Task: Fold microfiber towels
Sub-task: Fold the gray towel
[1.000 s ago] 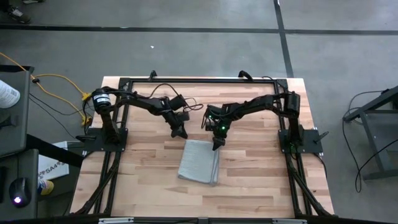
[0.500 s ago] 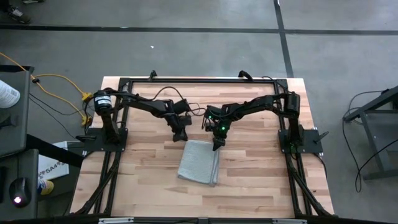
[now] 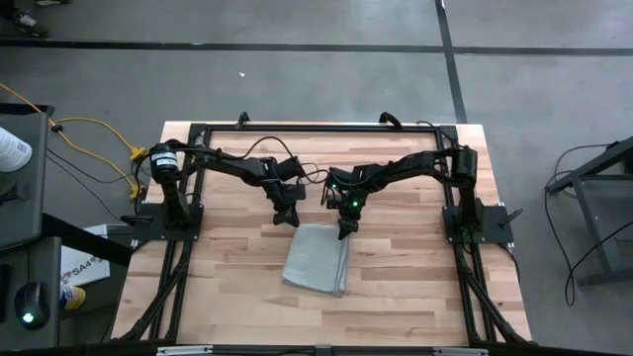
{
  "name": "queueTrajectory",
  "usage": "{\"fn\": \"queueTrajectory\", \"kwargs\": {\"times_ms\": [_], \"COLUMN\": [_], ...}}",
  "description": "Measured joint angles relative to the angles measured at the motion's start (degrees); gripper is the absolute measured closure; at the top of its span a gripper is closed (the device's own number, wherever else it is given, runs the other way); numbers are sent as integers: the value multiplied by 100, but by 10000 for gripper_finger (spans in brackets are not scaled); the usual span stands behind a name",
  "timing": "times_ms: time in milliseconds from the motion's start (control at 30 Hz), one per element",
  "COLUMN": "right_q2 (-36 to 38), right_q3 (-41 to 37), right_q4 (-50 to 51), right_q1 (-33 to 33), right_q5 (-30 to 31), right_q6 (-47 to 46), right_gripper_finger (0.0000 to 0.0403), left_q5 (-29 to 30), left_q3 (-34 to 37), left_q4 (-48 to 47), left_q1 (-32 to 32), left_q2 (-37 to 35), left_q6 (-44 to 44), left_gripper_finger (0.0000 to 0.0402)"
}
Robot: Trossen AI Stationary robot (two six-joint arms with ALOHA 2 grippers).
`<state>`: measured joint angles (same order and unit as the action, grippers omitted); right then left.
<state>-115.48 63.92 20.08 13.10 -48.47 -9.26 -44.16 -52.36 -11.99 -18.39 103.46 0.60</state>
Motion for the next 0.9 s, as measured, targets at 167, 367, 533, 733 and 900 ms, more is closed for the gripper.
{"fn": "queueTrajectory", "kwargs": {"times_ms": [167, 367, 533, 733, 900], "right_q2": [0, -2, -2, -2, -2], "right_q3": [0, 2, 2, 2, 2], "right_q4": [-2, -22, -19, -16, -14], "right_q1": [0, 0, 0, 0, -2], "right_q5": [-4, -19, -22, -113, -143], "right_q6": [1, 4, 4, 2, -8], "right_gripper_finger": [229, 229, 229, 229, 229], "left_q5": [8, -223, -523, -460, -222], "left_q3": [-4, -15, -15, -22, -25], "left_q4": [-10, 0, 9, 43, 88], "left_q1": [-62, -469, -560, -452, -300], "left_q2": [0, -11, -11, 57, 214], "left_q6": [-166, -85, -55, -55, -54], "left_gripper_finger": [318, 318, 318, 318, 318]}}
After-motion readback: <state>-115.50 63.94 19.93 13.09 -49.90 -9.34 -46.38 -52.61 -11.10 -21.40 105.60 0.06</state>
